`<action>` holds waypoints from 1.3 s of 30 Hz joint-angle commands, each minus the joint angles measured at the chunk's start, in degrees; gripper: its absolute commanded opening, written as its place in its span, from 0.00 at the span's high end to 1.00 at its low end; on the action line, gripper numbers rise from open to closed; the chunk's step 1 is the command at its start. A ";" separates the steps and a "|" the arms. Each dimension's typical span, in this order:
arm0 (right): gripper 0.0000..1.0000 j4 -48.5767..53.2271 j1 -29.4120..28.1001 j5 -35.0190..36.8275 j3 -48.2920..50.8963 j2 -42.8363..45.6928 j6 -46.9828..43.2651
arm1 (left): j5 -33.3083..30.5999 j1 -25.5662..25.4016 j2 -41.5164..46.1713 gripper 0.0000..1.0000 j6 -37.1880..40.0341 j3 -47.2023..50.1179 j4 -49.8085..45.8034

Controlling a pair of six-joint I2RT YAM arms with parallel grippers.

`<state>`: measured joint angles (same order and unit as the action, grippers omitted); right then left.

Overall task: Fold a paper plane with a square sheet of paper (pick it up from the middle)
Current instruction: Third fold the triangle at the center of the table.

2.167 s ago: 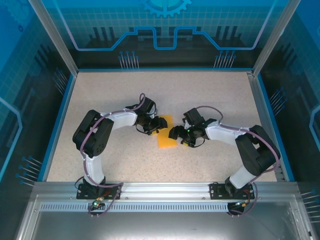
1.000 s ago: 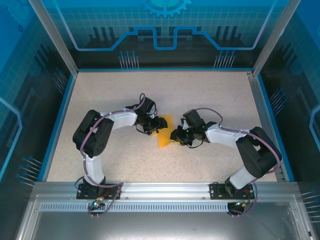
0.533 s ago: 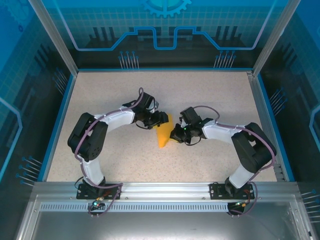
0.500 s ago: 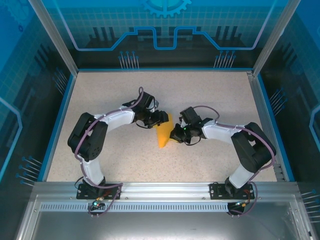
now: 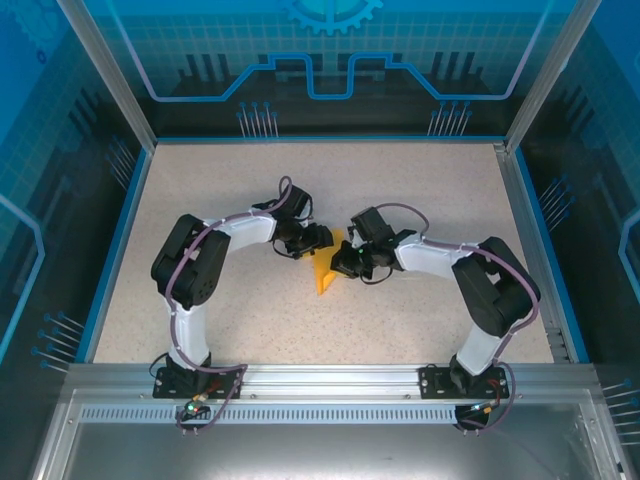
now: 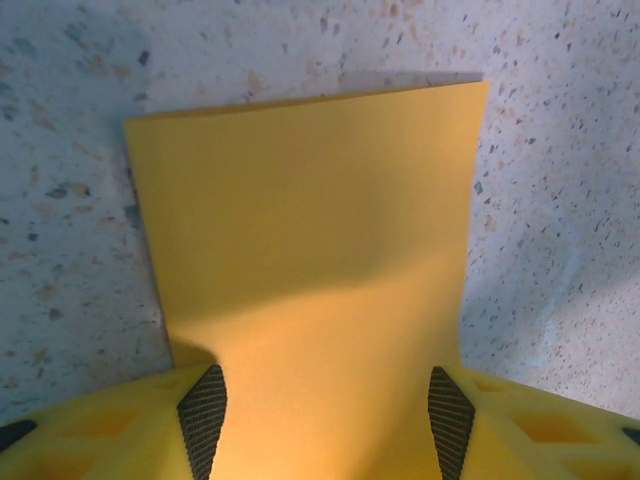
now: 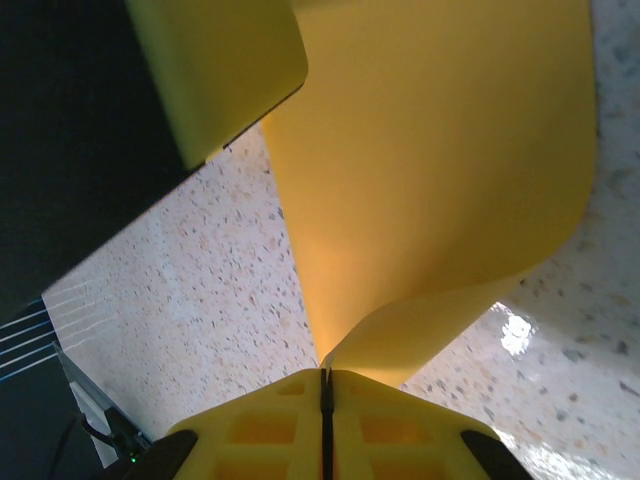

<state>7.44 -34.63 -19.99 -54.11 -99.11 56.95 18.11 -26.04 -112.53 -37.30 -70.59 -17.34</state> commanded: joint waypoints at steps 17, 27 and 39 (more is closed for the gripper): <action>0.91 -2.74 -2.14 -0.49 -4.60 -6.83 -2.79 | -0.35 0.14 -1.52 0.40 1.72 -1.20 -3.11; 0.90 -2.70 -2.37 -0.40 -5.14 -8.33 -2.92 | -0.09 0.13 -1.64 0.40 1.80 -1.05 -3.03; 0.91 -3.31 -2.35 1.03 -5.42 -9.48 -1.90 | 0.13 0.04 -1.64 0.40 1.74 -0.69 -2.73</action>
<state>4.78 -36.14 -19.92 -58.30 -107.44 55.02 17.78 -26.04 -112.68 -36.93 -70.81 -17.74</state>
